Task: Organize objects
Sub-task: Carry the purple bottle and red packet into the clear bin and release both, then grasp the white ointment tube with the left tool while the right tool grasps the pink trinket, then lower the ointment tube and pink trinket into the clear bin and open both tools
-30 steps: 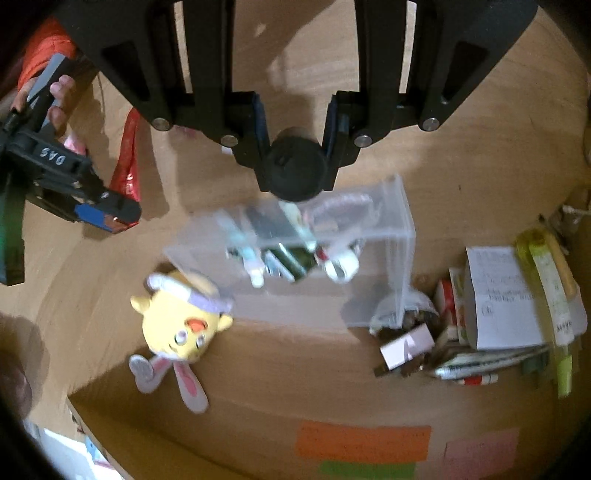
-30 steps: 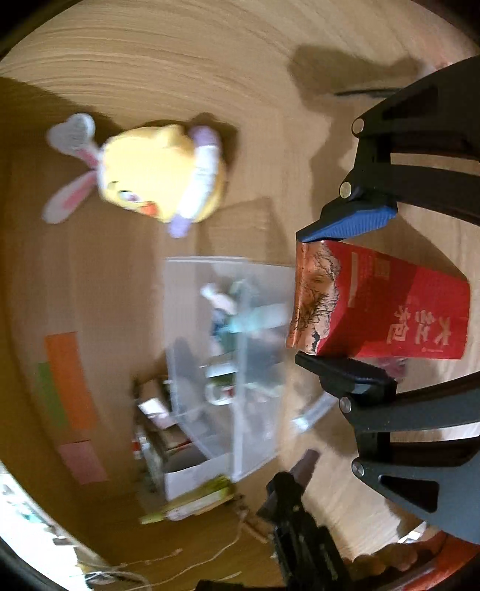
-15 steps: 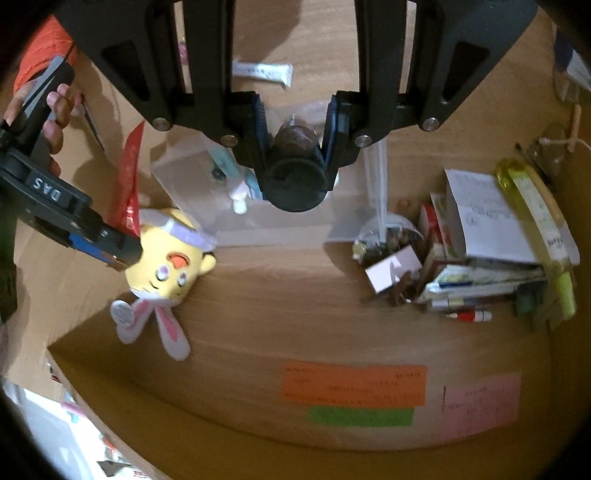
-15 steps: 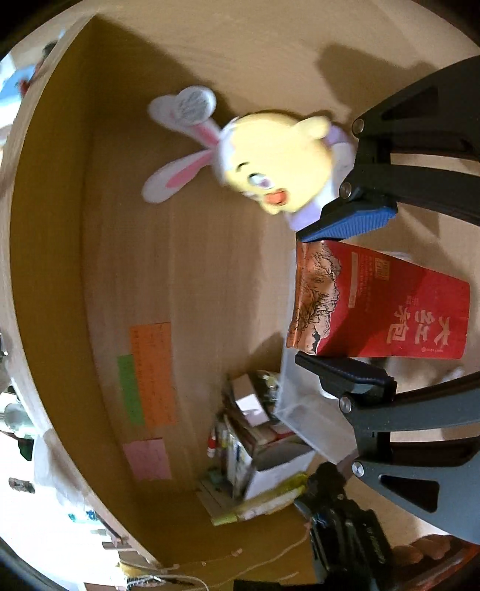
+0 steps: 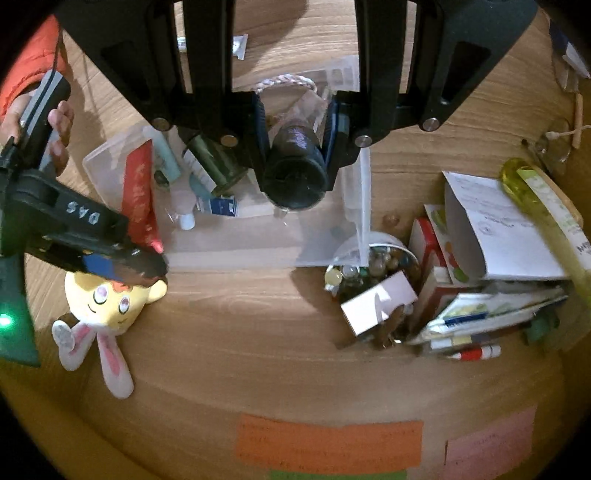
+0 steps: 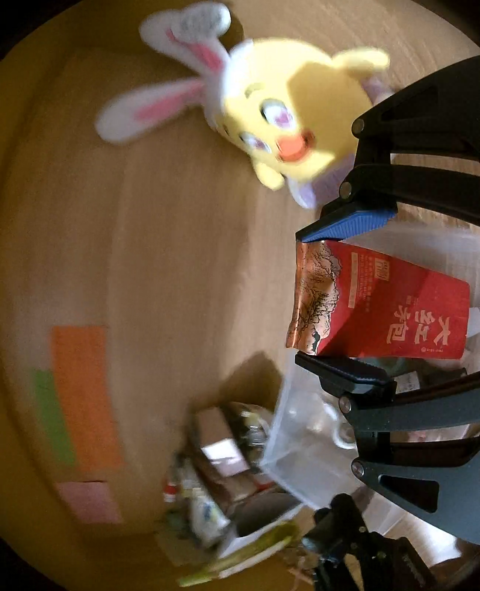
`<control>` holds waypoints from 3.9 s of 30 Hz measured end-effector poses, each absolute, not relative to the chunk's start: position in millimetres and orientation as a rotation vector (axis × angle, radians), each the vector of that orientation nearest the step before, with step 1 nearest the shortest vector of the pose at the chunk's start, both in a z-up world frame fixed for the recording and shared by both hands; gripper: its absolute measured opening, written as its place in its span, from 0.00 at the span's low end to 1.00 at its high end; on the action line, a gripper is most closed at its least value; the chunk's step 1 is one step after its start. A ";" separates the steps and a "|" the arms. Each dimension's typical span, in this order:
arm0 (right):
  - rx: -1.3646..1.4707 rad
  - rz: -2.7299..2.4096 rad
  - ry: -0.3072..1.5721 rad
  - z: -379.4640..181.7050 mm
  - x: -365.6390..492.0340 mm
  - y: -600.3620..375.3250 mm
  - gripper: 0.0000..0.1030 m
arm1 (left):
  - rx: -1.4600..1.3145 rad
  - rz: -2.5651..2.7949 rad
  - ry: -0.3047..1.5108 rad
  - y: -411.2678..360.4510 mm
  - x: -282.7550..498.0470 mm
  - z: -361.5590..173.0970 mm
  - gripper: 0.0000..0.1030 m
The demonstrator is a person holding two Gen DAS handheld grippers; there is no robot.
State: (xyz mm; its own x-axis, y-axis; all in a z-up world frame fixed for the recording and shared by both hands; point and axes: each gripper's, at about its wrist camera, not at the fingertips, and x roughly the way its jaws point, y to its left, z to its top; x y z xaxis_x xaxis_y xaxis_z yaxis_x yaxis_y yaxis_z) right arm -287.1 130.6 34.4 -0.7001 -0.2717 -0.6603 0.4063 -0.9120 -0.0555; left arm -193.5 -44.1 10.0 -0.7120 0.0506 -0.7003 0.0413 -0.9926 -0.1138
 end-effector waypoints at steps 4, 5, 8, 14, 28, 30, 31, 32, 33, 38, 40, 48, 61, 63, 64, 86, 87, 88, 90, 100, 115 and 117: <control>1.058 -2.503 0.299 17.9 -291.4 124.0 0.52 | -1.188 2.901 -0.156 -39.3 -193.8 9.1 0.26; 1.077 -2.486 0.293 15.2 -291.5 123.0 0.52 | -1.186 2.898 -0.156 -38.4 -193.7 10.1 0.29; 1.104 -2.456 0.299 11.7 -288.2 120.2 0.54 | -1.163 2.894 -0.164 -37.3 -190.0 13.8 0.48; 1.049 -2.464 0.321 22.1 -266.4 122.9 0.67 | -1.088 2.902 -0.165 -33.3 -174.4 29.0 0.69; 0.915 -2.446 0.353 23.6 -160.7 167.1 0.79 | -1.097 2.871 -0.101 -18.9 -119.0 21.3 0.94; 0.949 -2.422 0.345 11.9 -147.9 174.1 0.79 | -1.131 2.850 -0.076 -14.9 -111.9 10.8 0.94; 0.970 -2.411 0.345 5.4 -142.4 176.8 0.79 | -1.146 2.841 -0.063 -13.0 -109.7 6.2 0.94; 0.985 -2.403 0.342 -1.2 -135.0 180.2 0.79 | -1.165 2.830 -0.046 -10.5 -107.2 0.5 0.94; 1.002 -2.391 0.335 -7.9 -130.4 182.4 0.79 | -1.182 2.814 -0.027 -7.8 -104.5 -6.4 0.94; 1.096 -2.320 0.278 -39.6 -112.1 190.3 0.79 | -1.251 2.743 0.043 4.3 -101.6 -36.9 0.94; 1.126 -2.301 0.265 -48.9 -107.7 191.2 0.78 | -1.270 2.707 0.057 8.6 -103.5 -43.9 0.94; 1.151 -2.278 0.288 -58.0 -99.7 184.8 0.52 | -1.245 2.615 0.262 37.0 -127.4 -51.3 0.83; 1.131 -2.305 0.291 -57.7 -103.3 182.7 0.20 | -1.275 2.435 0.366 63.3 -141.6 -63.1 0.44; 1.133 -2.304 0.277 -57.4 -105.0 182.9 0.20 | -1.283 2.435 0.332 61.3 -140.3 -62.7 0.27; 1.132 -2.302 0.269 -56.8 -105.6 183.3 0.20 | -1.286 2.442 0.325 60.8 -139.9 -62.4 0.23; 0.913 -2.414 0.166 10.2 -127.2 183.2 0.18 | -1.104 2.685 0.028 15.4 -98.0 2.3 0.16; 0.897 -2.419 0.163 14.9 -129.0 182.0 0.18 | -1.084 2.695 0.012 13.6 -97.7 8.0 0.16; 0.884 -2.423 0.161 18.9 -130.7 181.2 0.18 | -1.070 2.701 0.002 14.0 -98.4 12.1 0.16; 0.855 -2.432 0.152 27.6 -135.7 178.6 0.18 | -1.029 2.720 -0.022 10.3 -96.7 22.7 0.16; 0.759 -2.472 0.181 60.1 -164.7 154.3 0.18 | -0.909 2.829 -0.085 -7.4 -110.9 57.5 0.16; 0.986 -2.423 0.247 9.3 -225.9 130.3 0.18 | -1.124 2.756 -0.190 -20.6 -183.3 10.1 0.16; 1.021 -2.413 0.247 -0.2 -231.5 130.9 0.18 | -1.153 2.746 -0.195 -21.9 -188.7 1.9 0.16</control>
